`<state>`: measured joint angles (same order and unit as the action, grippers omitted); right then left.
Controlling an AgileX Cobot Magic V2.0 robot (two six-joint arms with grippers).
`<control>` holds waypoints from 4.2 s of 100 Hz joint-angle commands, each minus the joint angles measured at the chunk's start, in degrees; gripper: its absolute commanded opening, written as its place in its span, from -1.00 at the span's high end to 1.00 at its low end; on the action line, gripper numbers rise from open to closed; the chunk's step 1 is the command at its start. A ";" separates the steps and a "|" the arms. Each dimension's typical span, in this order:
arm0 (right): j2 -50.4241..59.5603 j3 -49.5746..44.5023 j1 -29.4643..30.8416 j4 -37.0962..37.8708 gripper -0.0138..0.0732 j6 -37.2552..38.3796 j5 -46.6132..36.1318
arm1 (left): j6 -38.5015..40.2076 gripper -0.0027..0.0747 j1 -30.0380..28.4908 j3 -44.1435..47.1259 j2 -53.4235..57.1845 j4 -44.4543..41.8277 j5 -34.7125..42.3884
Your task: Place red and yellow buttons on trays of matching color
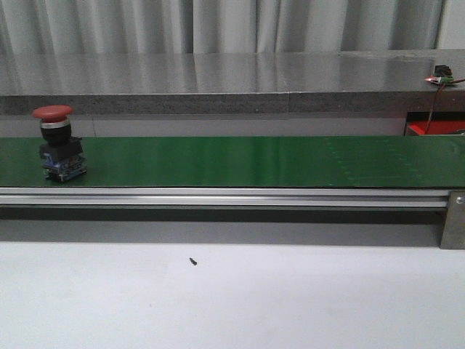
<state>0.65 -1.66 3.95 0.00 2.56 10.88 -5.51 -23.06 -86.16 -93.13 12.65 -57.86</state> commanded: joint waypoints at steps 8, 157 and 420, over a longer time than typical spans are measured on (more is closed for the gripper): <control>0.94 1.04 0.35 0.00 0.97 -0.38 -4.69 | -3.60 0.04 1.13 -0.31 8.44 2.64 0.93; -1.14 5.19 0.35 0.00 0.96 -0.38 -8.30 | -8.01 0.98 16.00 47.38 60.33 3.30 13.42; -107.35 99.47 -38.00 -3.40 -0.64 -23.08 46.46 | -8.01 0.98 16.00 48.81 63.44 3.30 13.94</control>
<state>-109.37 95.76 -34.13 -3.10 -19.36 60.94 -13.45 -7.54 -35.76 -29.50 14.54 -48.18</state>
